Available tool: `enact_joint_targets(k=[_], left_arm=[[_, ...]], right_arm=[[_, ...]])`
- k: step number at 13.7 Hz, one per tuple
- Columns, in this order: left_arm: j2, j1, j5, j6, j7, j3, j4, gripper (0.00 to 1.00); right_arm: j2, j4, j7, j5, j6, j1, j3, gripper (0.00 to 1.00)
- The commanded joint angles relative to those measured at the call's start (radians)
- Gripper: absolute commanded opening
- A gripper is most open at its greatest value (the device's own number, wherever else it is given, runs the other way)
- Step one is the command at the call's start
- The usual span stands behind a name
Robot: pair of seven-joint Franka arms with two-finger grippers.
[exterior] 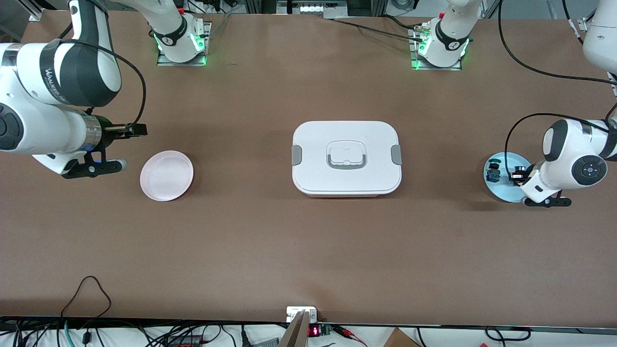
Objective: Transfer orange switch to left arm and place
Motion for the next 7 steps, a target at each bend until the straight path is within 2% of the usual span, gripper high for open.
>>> enact_joint_targets(k=[1,2,4,5,6,7], left_arm=[[0.011,-0.009,0.035,0.012,-0.048,-0.006,0.001,0.0],[0.013,-0.01,0.049,0.012,-0.049,-0.006,0.001,0.01],[0.014,-0.01,0.057,0.01,-0.048,-0.008,0.001,0.16],[0.014,-0.012,0.057,0.007,-0.048,-0.008,0.003,0.45],[0.014,-0.01,0.057,0.007,-0.046,-0.009,0.003,0.83],[0.009,-0.01,0.057,0.004,-0.036,-0.011,0.004,1.0]], right_arm=[[-0.059,0.0,-0.007,-0.086,0.031,-0.133,0.106,1.0],[-0.086,-0.002,0.031,-0.09,0.056,-0.187,0.149,1.0],[-0.12,-0.008,0.187,-0.096,0.053,-0.306,0.284,1.0],[-0.131,-0.008,0.206,-0.096,0.066,-0.374,0.347,1.0],[-0.137,-0.003,0.204,-0.096,0.066,-0.39,0.358,1.0],[-0.143,0.0,0.2,-0.097,0.065,-0.39,0.358,1.0]])
